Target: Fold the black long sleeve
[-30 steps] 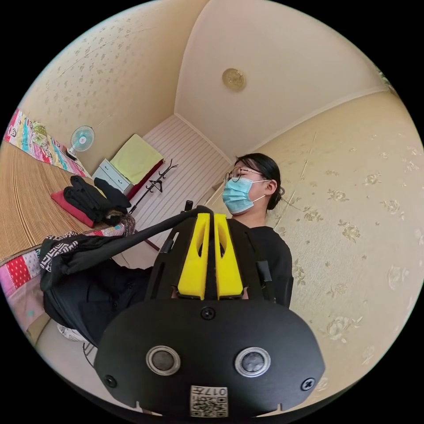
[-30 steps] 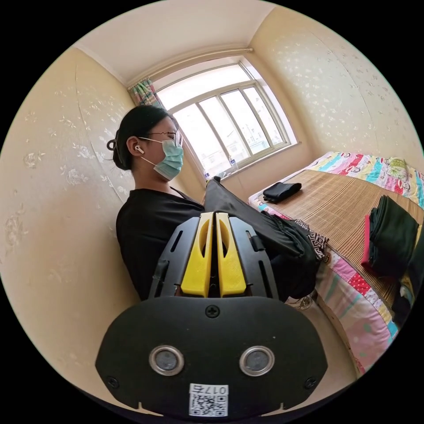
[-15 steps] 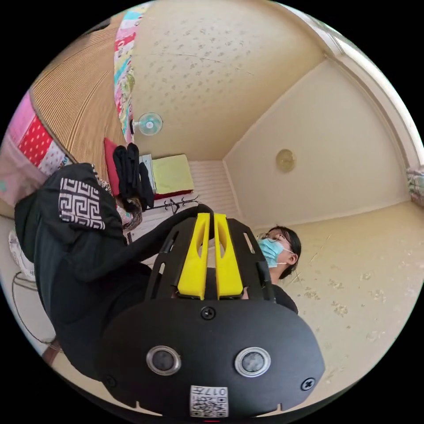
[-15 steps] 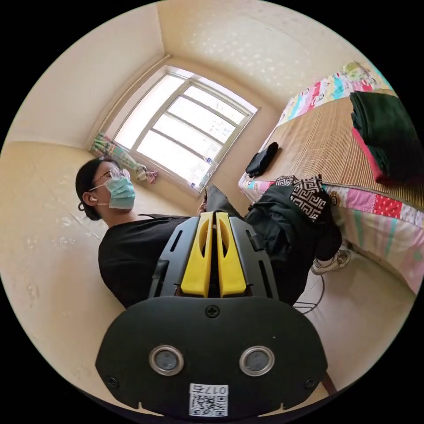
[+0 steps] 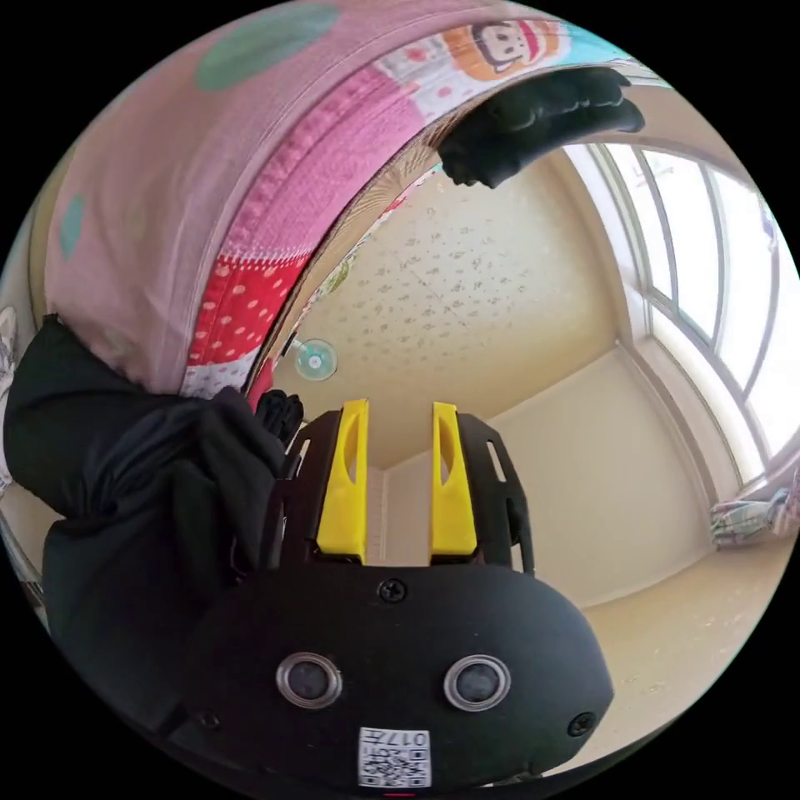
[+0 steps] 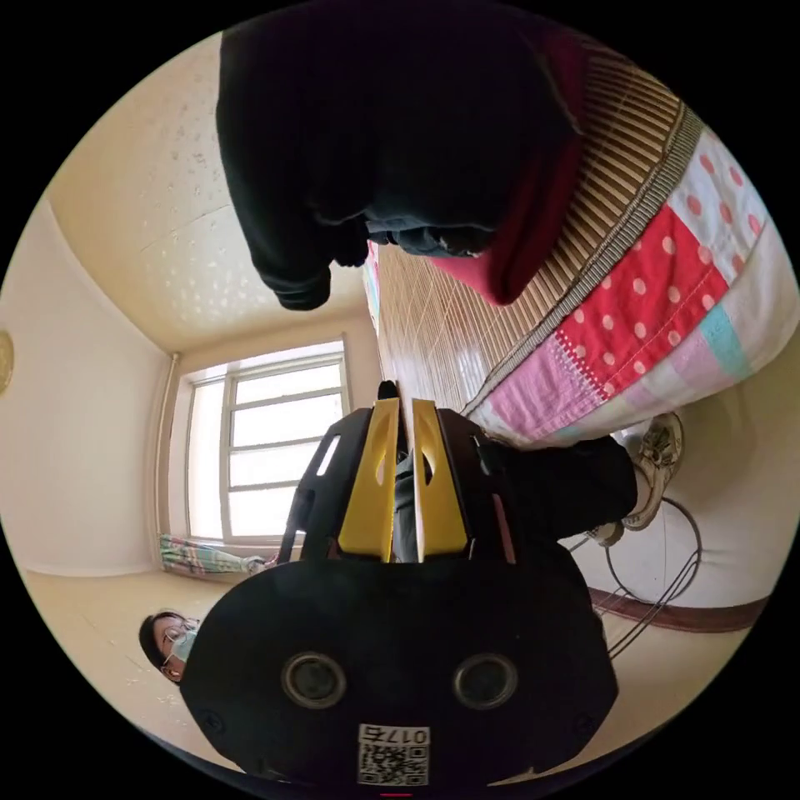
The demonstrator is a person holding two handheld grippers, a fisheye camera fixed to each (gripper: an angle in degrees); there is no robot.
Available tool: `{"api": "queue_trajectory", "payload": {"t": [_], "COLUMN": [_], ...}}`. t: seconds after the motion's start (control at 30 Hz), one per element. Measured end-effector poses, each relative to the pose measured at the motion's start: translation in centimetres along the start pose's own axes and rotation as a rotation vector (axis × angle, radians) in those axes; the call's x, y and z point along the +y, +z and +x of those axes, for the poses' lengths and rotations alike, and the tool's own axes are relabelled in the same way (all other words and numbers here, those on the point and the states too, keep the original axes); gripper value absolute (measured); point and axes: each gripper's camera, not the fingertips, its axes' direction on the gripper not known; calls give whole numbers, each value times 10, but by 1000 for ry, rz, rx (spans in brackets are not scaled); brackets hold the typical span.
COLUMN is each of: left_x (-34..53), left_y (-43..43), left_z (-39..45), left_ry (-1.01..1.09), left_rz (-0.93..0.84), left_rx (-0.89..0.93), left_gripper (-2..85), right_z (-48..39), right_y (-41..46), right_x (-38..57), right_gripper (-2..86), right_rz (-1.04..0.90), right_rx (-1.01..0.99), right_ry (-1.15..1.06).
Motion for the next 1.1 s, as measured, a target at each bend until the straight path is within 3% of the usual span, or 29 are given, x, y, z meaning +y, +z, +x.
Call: {"api": "queue_trajectory", "payload": {"t": [0.07,0.1,0.23,0.3,0.5,0.7,0.77,0.87,1.1], "left_x": [0,4,39,60,122,135,147,172,253], "left_y": [-5,-7,4,10,7,4,14,45,137], "left_z": [12,23,40,30,1,-34,-27,-9,2], "left_ry": [83,132,230,205,114,36,108,217,550], "left_rz": [-22,-67,-304,-412,-483,-529,-547,-601,-679], "left_rx": [-55,-166,-651,-753,-913,-923,-960,-948,-1319], "left_gripper": [148,162,225,245,244,117,36,32,31], "right_z": [-9,-14,-63,-85,-143,-173,-184,-196,-211], "right_y": [10,15,85,116,229,380,432,498,624], "right_x": [15,19,54,75,121,154,163,169,193], "right_gripper": [52,54,60,61,66,91,137,191,229], "right_rz": [63,53,-187,-255,-487,-858,-967,-1114,-1366], "right_rx": [18,51,306,377,391,440,468,531,915], "right_ry": [-64,-90,-331,-443,-646,-672,-656,-602,-634]}}
